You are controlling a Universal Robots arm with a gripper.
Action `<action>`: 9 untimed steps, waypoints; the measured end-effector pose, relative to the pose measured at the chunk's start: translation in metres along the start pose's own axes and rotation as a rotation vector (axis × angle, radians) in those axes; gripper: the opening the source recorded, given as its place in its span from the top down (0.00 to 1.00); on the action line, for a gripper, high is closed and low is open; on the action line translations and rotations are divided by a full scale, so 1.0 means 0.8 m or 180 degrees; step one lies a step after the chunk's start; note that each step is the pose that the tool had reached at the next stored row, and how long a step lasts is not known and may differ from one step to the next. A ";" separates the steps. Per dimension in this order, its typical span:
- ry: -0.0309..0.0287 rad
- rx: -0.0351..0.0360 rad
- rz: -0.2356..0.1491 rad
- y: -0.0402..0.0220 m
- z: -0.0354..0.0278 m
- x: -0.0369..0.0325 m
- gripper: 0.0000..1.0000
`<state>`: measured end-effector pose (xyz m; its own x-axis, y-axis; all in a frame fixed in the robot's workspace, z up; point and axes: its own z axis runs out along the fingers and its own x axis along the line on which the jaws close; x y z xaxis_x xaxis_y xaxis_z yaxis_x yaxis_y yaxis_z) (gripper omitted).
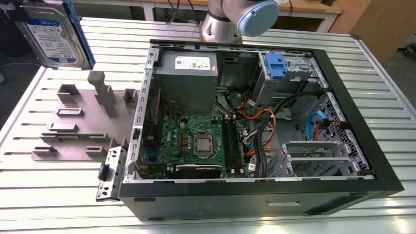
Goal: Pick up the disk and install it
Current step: 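Pick up the disk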
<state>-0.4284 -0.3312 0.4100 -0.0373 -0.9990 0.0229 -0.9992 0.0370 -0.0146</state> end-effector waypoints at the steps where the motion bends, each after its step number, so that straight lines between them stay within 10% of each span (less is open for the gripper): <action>1: 0.0000 0.0000 0.0000 0.0000 -0.0003 0.0000 0.64; 9: 0.0000 0.0000 0.0000 0.0000 -0.0026 0.0001 0.64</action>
<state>-0.4284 -0.3312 0.4121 -0.0373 -0.9990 0.0229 -0.9992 0.0370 -0.0145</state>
